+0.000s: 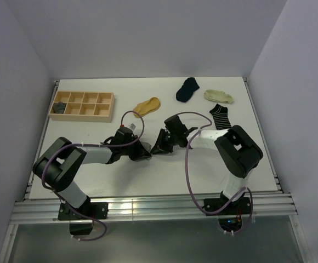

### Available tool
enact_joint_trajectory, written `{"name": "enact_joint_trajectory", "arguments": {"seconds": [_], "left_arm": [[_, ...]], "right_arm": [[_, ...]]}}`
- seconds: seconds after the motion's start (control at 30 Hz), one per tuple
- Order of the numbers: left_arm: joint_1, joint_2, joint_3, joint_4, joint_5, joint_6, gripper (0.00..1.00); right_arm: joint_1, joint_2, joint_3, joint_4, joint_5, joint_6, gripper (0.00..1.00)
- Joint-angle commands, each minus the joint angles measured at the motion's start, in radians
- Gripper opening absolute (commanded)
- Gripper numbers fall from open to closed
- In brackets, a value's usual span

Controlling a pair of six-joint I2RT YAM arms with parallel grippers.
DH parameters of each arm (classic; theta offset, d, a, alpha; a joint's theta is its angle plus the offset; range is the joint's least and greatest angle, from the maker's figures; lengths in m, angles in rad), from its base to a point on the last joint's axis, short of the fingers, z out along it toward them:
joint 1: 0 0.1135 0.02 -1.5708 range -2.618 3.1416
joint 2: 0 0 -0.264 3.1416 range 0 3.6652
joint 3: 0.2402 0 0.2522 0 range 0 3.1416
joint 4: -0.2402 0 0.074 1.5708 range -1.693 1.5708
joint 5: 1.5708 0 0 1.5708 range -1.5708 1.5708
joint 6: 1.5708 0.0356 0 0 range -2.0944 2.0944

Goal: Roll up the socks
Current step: Roll the sock at the center of the board.

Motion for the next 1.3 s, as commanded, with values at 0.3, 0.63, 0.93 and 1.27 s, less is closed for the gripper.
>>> {"name": "enact_joint_trajectory", "arguments": {"seconds": [0.3,0.63,0.93,1.27], "left_arm": [[0.007,0.005,-0.008,0.007,0.012,0.006,0.00],[0.007,0.018,-0.007,0.013,0.027,0.013,0.00],[0.005,-0.013,0.016,-0.033,-0.007,0.064,0.14],[-0.110,-0.209,0.077,-0.259,-0.356,0.194,0.41]], "right_arm": [[0.009,0.069,0.107,0.004,0.030,0.007,0.17],[0.010,0.089,0.118,0.001,0.036,0.018,0.15],[0.017,0.158,0.166,-0.120,0.114,-0.008,0.05],[0.018,0.172,0.204,-0.203,0.127,-0.019,0.04]]}}
